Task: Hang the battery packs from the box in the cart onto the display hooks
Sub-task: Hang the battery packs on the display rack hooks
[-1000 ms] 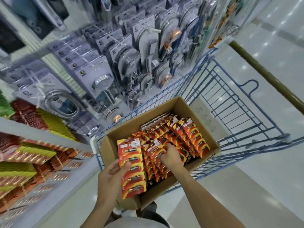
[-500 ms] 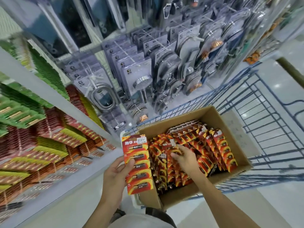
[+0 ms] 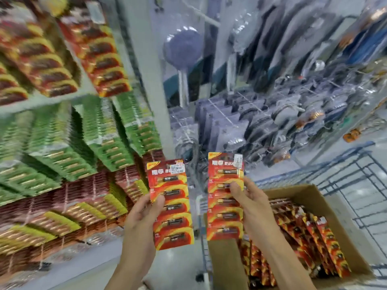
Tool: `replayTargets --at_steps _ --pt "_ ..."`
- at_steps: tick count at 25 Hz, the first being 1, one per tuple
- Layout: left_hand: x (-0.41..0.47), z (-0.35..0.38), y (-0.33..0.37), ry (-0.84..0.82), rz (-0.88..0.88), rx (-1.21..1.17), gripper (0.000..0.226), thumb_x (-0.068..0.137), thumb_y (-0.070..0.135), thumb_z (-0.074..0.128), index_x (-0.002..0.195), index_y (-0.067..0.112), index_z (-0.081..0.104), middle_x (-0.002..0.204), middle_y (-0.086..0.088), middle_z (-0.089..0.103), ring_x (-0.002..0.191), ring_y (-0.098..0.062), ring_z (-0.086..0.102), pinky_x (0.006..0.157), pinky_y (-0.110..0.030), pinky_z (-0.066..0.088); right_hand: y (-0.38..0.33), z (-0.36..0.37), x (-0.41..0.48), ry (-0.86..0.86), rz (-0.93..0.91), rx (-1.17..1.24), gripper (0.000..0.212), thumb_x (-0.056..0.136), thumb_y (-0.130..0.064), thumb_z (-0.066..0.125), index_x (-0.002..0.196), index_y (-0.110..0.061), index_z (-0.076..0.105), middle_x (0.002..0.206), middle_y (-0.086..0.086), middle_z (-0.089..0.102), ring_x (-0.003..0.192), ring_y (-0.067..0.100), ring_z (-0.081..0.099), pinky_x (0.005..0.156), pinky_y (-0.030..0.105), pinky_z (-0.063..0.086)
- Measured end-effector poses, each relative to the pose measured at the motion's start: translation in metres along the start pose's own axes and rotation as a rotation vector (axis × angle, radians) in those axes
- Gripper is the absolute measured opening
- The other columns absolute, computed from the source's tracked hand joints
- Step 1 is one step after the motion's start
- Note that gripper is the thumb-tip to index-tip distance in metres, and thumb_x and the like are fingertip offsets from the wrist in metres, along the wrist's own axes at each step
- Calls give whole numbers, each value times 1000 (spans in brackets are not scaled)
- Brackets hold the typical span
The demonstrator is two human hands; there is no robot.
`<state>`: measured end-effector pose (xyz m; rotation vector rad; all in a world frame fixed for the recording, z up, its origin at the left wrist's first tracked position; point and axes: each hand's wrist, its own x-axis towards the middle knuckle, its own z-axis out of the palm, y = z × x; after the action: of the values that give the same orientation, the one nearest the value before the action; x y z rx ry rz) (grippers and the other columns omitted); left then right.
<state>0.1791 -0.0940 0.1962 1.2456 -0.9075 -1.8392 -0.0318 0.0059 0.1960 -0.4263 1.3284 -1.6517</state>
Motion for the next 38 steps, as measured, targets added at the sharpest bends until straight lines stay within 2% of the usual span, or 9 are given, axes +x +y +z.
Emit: replayTargets --at_steps 9,11,14,17,22,25,29,33,38 --pt "10 -133 124 146 233 -154 33 83 28 69 113 17 75 103 -13 80 88 -34 78 67 -46 64 -2 222 14 -293 -12 -69 26 95 -31 56 110 -23 75 108 11 77 93 25 75 72 36 61" --pt "13 -164 144 174 263 -174 36 84 29 67 117 16 73 105 -13 80 90 -35 78 71 -48 64 5 259 23 -313 -19 -74 24 97 -34 55 105 -29 77 110 8 77 98 24 74 79 39 61" --pt "20 -204 173 221 299 -223 44 84 32 69 125 17 71 112 -14 78 97 -39 77 81 -51 59 11 306 34 -272 -31 -81 41 93 -46 67 129 -26 68 129 2 72 123 27 66 104 52 51" --pt "19 -231 203 275 346 -273 37 85 30 69 118 15 74 108 -15 79 89 -37 78 70 -48 63 11 342 39 -250 -7 -57 50 80 -47 72 126 -28 66 122 -8 75 117 18 69 106 50 50" --pt "5 -252 241 310 454 -316 18 88 29 68 86 19 84 96 -18 79 74 -36 78 57 -44 64 3 378 39 -278 24 -1 55 83 -35 65 134 -15 63 120 7 76 108 30 73 94 51 56" --pt "-1 -251 263 316 537 -290 23 89 33 66 92 19 83 98 -18 79 75 -36 78 59 -45 64 -8 385 37 -319 43 17 40 89 -29 61 126 -16 65 106 4 80 90 24 78 71 42 61" --pt "0 -247 295 310 629 -235 30 97 35 64 111 13 79 106 -19 78 83 -39 78 64 -47 65 -19 386 34 -357 50 11 9 99 -20 55 98 -24 63 74 -7 79 63 12 76 66 39 53" --pt "7 -248 307 313 619 -244 21 99 31 64 102 20 82 103 -15 80 82 -34 79 62 -44 65 -17 385 34 -400 47 24 35 84 -29 61 115 -14 69 99 10 80 79 26 78 58 37 62" --pt "13 -254 306 333 603 -238 24 97 32 65 112 19 78 105 -13 80 86 -34 79 72 -47 64 -14 385 33 -390 24 -8 33 87 -30 60 113 -13 71 99 13 79 78 27 78 58 37 62"
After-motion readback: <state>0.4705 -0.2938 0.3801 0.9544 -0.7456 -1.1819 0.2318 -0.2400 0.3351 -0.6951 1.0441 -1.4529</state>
